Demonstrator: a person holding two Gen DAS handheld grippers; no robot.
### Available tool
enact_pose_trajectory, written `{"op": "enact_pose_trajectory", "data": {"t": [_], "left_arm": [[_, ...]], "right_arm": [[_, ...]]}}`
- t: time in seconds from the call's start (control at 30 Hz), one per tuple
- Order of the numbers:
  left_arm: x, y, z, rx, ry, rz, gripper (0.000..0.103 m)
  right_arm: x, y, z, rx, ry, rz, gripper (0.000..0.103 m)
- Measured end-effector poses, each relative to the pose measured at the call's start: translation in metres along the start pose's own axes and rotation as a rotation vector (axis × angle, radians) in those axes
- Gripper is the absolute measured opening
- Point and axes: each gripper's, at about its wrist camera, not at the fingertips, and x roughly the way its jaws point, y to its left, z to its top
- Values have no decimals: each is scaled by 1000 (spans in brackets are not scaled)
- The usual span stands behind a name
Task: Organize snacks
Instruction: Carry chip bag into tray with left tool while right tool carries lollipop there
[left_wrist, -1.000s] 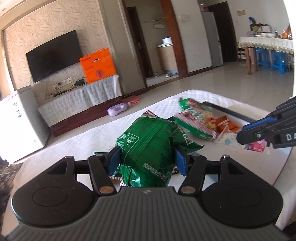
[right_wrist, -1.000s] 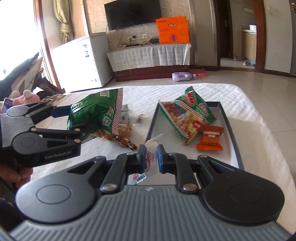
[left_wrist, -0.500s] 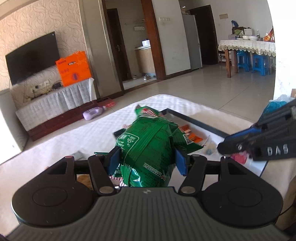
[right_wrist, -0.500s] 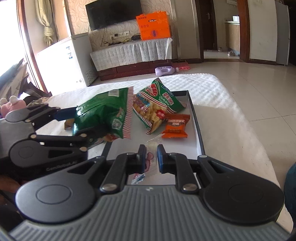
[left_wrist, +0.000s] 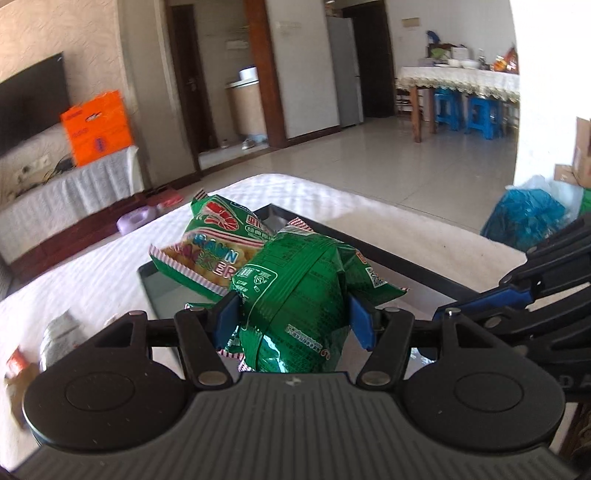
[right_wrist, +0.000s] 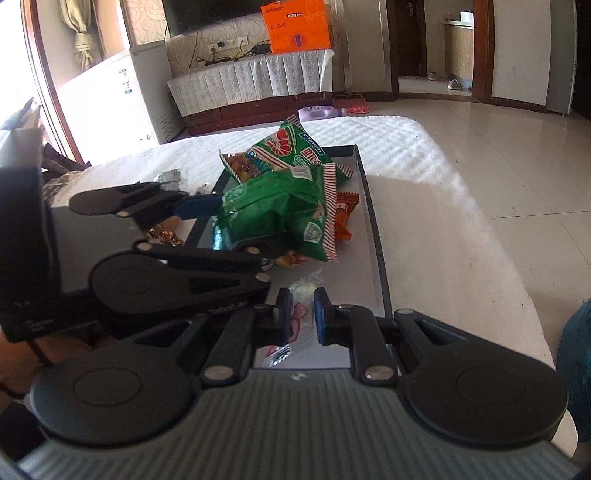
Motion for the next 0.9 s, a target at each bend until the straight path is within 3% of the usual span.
{"op": "enact_pose_trajectory", "data": {"t": [0.23,0.3,0.37,0.73,0.9], "left_arm": [[21,7,1,14,-15,-60,72],[24,4,2,33,-11,-59,79],[23,2,3,31,-12,-32,89],[-32,-3,-11,124,-69,111,95],[-63,-3,-16,143,-77,124,99]], "right_arm": [[7,-3,-2,-1,29,-14,16],[8,-3,-3,-2,39,-21,16],[8,-3,-5,3,46,-19,17],[13,-2,-8,-4,76,-24,16],[19,3,-9,-22,96,-34,16]]}}
